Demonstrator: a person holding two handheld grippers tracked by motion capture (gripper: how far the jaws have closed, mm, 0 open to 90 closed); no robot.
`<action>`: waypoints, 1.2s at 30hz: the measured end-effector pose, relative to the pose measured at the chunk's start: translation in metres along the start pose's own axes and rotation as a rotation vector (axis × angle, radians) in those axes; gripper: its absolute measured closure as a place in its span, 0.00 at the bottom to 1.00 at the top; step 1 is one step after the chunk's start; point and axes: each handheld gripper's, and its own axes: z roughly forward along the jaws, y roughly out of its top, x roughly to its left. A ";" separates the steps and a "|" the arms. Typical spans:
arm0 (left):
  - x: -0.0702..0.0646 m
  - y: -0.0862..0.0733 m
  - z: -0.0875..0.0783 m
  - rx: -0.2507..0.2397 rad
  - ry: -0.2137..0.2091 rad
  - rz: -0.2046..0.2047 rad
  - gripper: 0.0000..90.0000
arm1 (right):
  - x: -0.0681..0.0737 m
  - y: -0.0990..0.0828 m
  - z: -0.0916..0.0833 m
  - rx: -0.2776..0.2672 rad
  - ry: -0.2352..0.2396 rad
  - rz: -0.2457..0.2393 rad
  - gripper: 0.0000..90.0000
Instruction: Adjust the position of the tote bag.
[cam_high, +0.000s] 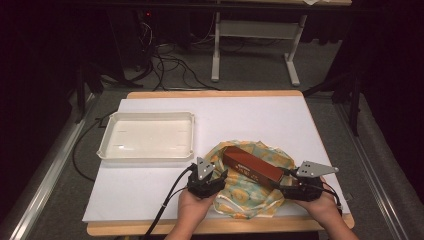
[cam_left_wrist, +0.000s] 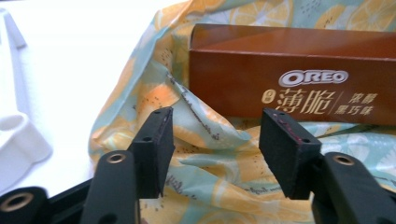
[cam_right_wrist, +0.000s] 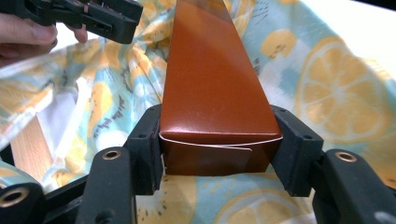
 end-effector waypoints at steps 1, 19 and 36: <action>0.001 0.001 -0.001 -0.004 0.014 0.009 0.57 | 0.000 0.002 -0.002 0.001 -0.005 0.005 0.49; 0.017 0.002 0.016 0.017 0.079 0.032 0.81 | 0.010 -0.003 -0.024 -0.063 0.036 0.010 0.49; 0.015 0.006 0.007 -0.031 0.050 0.021 0.70 | 0.012 0.026 -0.035 -0.143 0.004 -0.022 0.49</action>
